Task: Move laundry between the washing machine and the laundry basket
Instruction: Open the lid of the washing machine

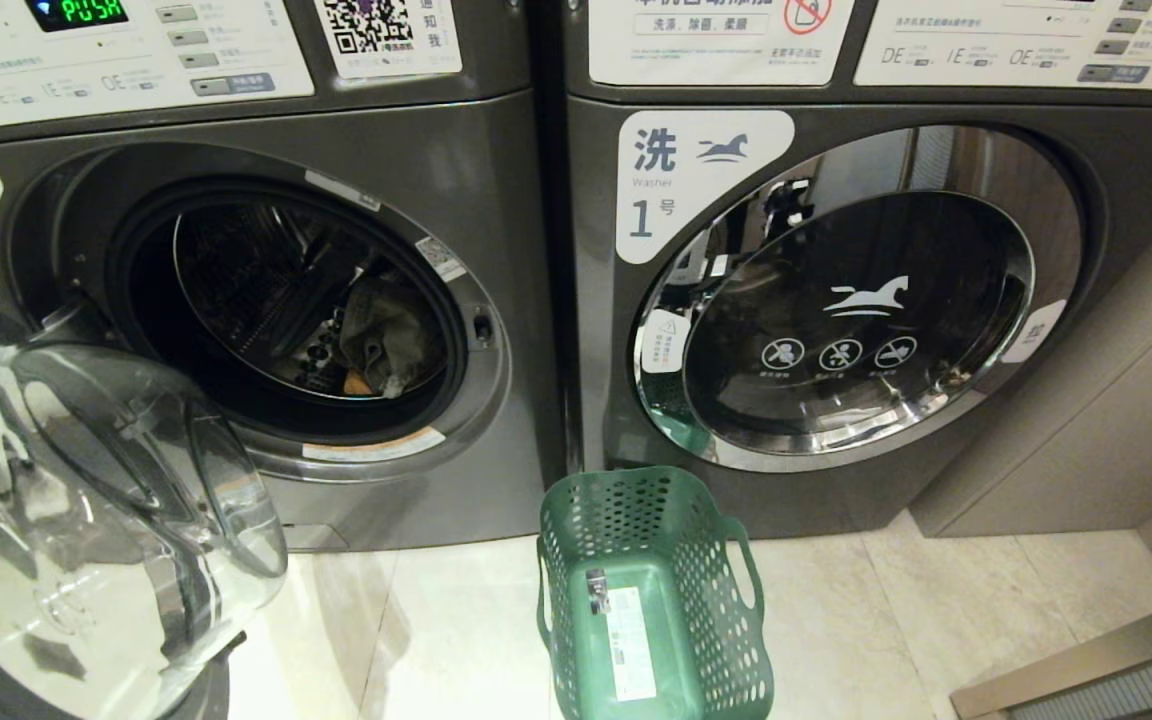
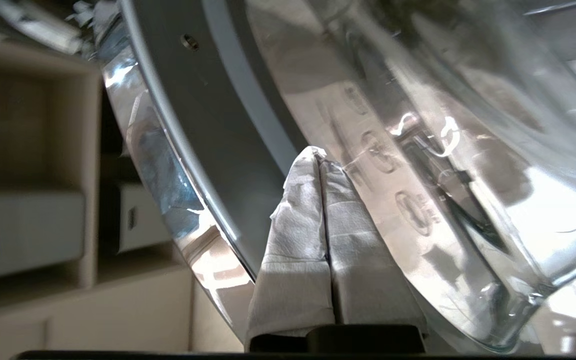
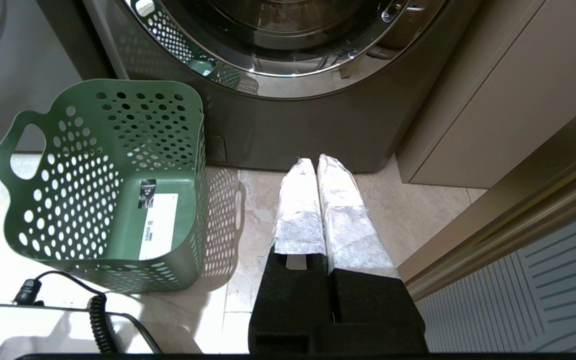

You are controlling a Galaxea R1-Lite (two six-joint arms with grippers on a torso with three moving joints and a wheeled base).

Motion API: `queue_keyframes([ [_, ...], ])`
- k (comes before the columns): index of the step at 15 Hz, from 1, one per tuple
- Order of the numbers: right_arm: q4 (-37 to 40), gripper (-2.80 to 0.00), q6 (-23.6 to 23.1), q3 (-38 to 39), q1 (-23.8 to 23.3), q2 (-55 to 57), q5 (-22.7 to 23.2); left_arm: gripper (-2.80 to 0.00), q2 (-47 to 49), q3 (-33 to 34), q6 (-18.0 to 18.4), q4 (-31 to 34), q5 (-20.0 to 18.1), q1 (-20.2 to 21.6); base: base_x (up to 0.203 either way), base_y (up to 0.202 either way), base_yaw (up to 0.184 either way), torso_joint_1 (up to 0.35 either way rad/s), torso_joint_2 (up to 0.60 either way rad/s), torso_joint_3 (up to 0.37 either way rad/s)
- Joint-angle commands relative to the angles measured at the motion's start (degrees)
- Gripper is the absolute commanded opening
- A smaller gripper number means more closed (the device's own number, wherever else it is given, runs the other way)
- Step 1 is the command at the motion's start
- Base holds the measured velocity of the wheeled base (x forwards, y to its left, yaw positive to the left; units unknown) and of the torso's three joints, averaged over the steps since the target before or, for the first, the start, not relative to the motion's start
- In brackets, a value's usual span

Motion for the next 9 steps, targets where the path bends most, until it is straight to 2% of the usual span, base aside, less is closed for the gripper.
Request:
queue_keyframes([
  [1,0.0,-2.80,0.0,0.0,0.0,0.1,0.0,-2.80,1.9,0.1,0.2,0.4,8.0,2.3,0.000,0.000,0.000,0.000,0.00,0.000],
  [3,0.0,-2.80,0.0,0.0,0.0,0.1,0.0,-2.80,3.6,0.2,0.0,0.6,9.8,5.9,0.000,0.000,0.000,0.000,0.00,0.000],
  [9,0.0,-2.80,0.0,0.0,0.0,0.1,0.0,-2.80,5.7,-1.0,-0.3,-1.0,10.2,16.6,0.000,0.000,0.000,0.000,0.00,0.000],
])
